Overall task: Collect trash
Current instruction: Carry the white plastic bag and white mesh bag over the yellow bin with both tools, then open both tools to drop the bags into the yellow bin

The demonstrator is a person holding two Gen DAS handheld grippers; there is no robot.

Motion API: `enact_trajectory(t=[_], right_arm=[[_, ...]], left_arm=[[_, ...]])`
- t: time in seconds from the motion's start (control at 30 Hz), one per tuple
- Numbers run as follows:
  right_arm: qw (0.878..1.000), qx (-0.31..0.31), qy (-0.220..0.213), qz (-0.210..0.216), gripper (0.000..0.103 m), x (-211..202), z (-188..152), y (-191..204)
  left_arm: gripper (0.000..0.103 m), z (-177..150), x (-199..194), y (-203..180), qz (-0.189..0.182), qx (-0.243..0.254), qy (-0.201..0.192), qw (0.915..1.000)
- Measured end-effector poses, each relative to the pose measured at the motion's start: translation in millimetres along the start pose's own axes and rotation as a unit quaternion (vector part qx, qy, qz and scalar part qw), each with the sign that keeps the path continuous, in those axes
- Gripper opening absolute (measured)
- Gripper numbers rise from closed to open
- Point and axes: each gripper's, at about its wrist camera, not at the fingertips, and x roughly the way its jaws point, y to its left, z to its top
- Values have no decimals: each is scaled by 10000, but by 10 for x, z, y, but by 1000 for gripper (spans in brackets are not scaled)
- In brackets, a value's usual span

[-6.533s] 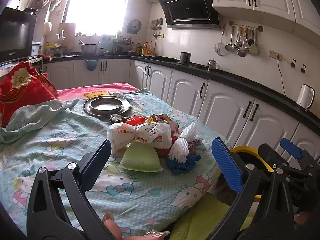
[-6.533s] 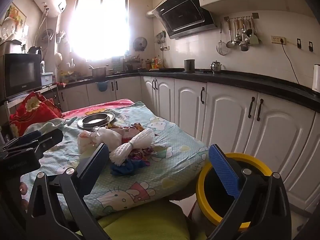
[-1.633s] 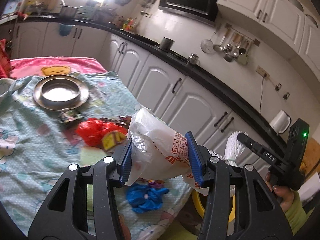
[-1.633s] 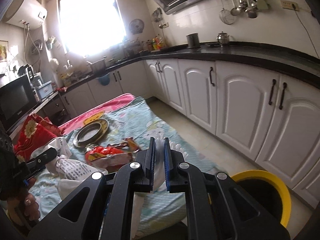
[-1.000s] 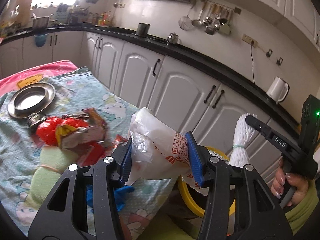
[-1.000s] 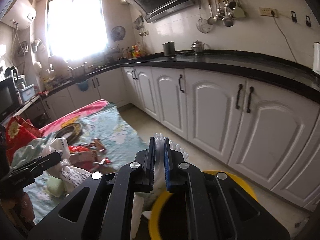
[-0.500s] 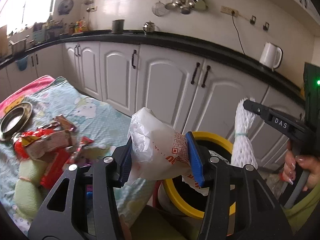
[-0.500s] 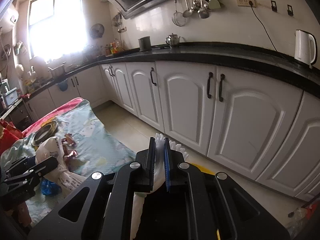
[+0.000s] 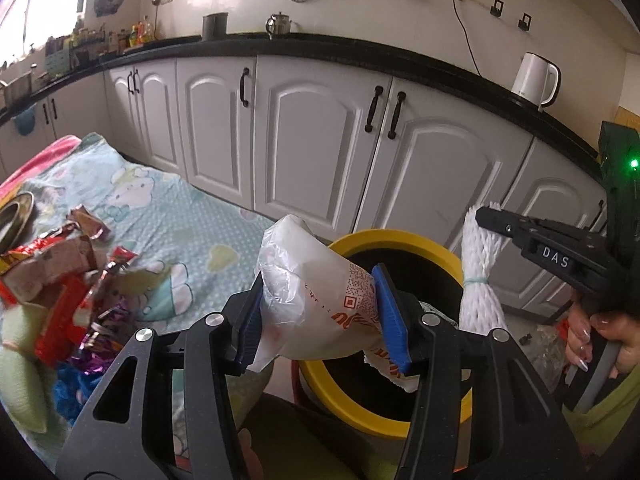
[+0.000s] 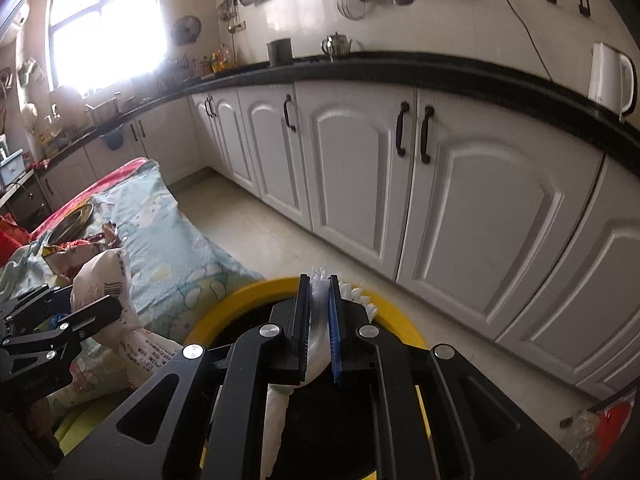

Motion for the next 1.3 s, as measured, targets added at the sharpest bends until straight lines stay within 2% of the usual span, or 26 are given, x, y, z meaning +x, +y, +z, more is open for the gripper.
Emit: enact_trajectory(t=[0.17, 0.23, 0.3, 0.37, 0.47, 0.53, 0.7, 0.87, 1.03, 1.13, 1.3], right_arm=[[9997, 101, 204, 67, 11, 93, -48, -45], [9996, 139, 235, 54, 20, 107, -50, -56], [9995, 211, 237, 39, 31, 105, -54, -76], [9994, 260, 235, 32, 33, 101, -53, -97], [9992, 336, 194, -29, 38, 83, -42, -109], [9992, 384, 145, -20, 39, 55, -29, -96], [9993, 353, -32, 68, 49, -27, 23, 25], [9990, 286, -156, 293, 54, -120, 69, 212], [9977, 84, -220, 629, 55, -186, 103, 488], [9964, -47, -286, 790, 61, -233, 129, 664], [9936, -267, -344, 1038, 62, -283, 142, 934]], left_arm=[[49, -33, 61, 35, -228, -136, 138, 9996], [64, -41, 73, 63, -274, -224, 160, 9992], [68, -48, 69, 108, -320, -341, 151, 9988], [78, -44, 55, 141, -267, -406, 122, 9987], [82, -34, -13, 221, -194, -518, 40, 9985], [89, -24, -70, 257, -129, -553, -51, 9984], [92, 7, -276, 378, 96, -618, -347, 9974], [92, 36, -480, 527, 405, -696, -634, 9947], [92, 52, -725, 762, 743, -836, -954, 9891], [92, 56, -848, 879, 910, -884, -1105, 9857], [92, 40, -1031, 1086, 1124, -1004, -1276, 9803]])
